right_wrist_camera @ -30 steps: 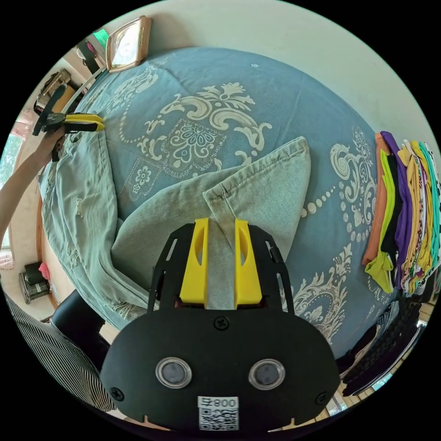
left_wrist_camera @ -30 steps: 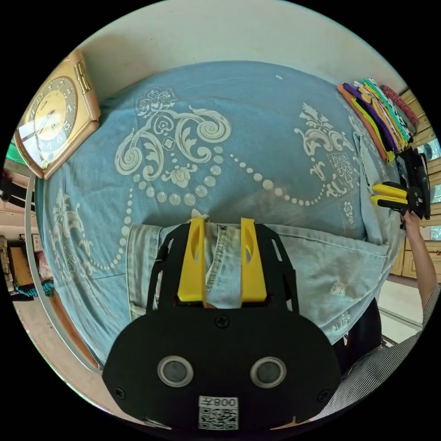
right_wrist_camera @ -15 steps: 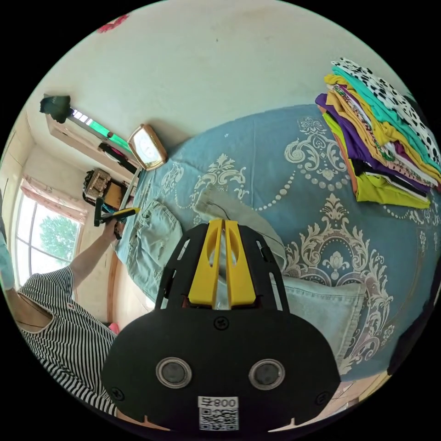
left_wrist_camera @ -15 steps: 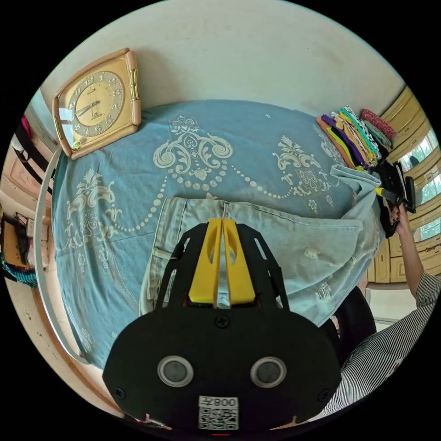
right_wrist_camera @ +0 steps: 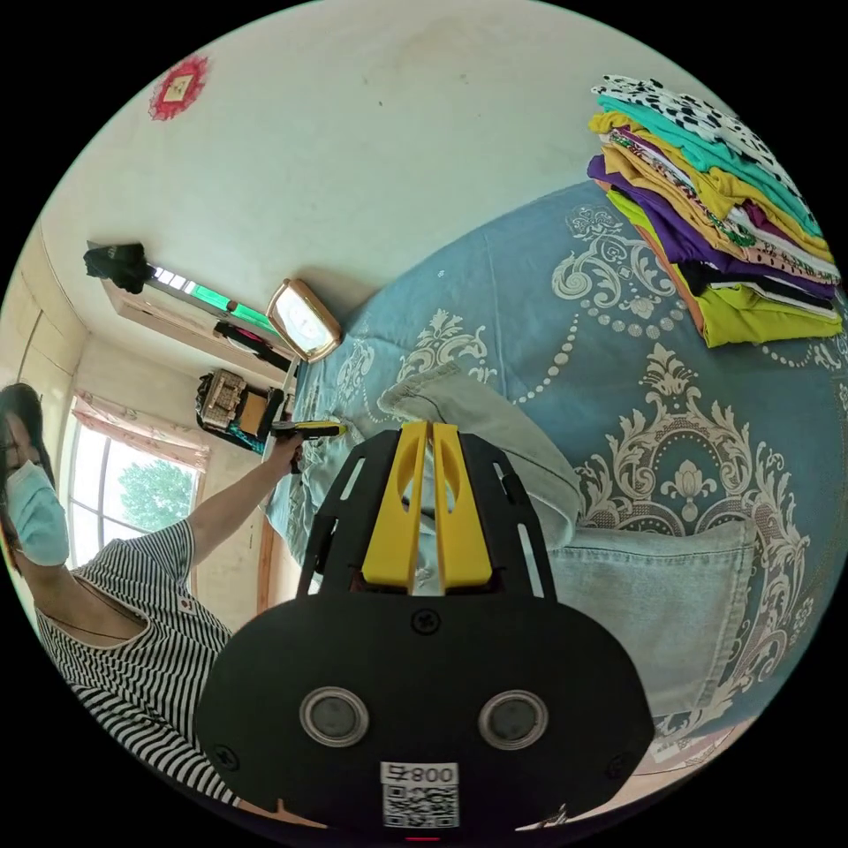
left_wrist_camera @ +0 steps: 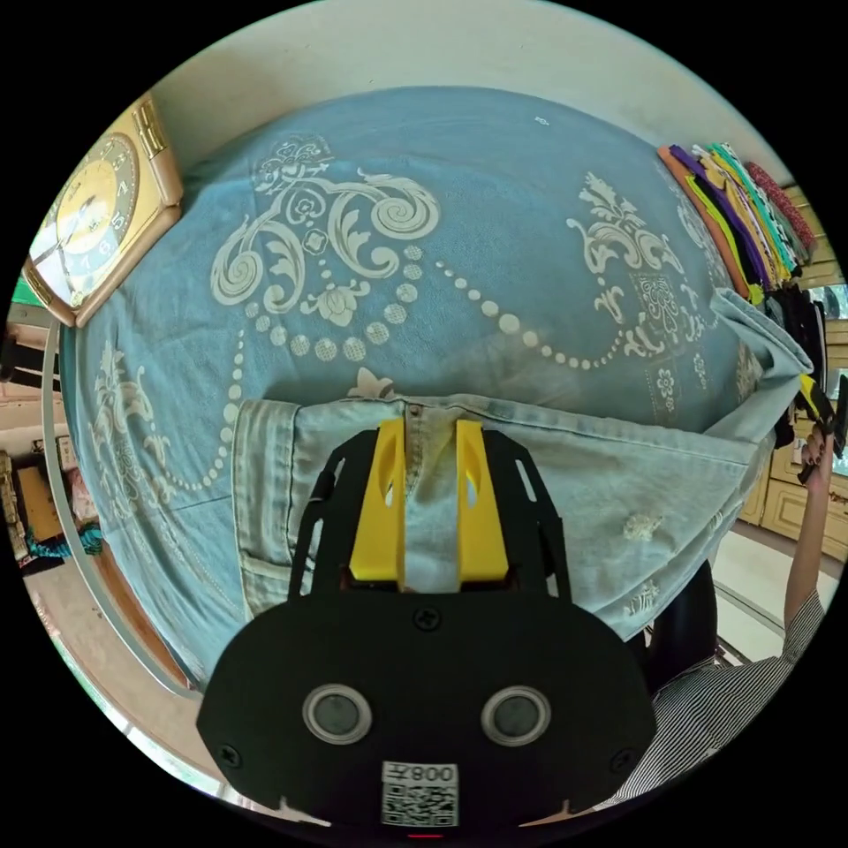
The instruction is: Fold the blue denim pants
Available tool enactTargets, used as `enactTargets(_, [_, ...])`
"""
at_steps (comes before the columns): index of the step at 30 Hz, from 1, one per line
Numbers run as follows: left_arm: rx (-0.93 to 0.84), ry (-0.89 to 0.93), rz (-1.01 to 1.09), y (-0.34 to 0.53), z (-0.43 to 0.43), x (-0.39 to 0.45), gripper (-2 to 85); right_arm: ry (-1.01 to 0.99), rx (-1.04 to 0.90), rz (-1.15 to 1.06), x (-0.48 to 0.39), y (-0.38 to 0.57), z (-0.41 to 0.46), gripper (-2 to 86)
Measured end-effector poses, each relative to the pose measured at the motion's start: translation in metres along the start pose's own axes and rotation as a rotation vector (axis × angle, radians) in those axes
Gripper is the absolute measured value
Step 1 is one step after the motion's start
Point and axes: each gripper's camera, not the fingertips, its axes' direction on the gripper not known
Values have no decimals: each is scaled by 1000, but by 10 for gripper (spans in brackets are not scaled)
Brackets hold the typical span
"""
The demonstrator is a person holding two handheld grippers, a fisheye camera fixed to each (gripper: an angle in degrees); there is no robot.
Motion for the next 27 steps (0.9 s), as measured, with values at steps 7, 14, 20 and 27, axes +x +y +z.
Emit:
enactTargets(7, [235, 114, -93, 80, -38, -31, 33, -117, 144, 85, 27, 17, -54, 1])
enactTargets(14, [510, 153, -191, 188, -110, -59, 28, -191, 324, 69, 16, 48, -126, 1])
enactTargets(20, [682, 125, -316, 274, -155, -100, 33, -295, 593, 81, 5, 79, -188, 1])
enactTargets(27, [581, 100, -444, 247, -112, -153, 53, -168, 556, 187, 36, 1, -149, 1])
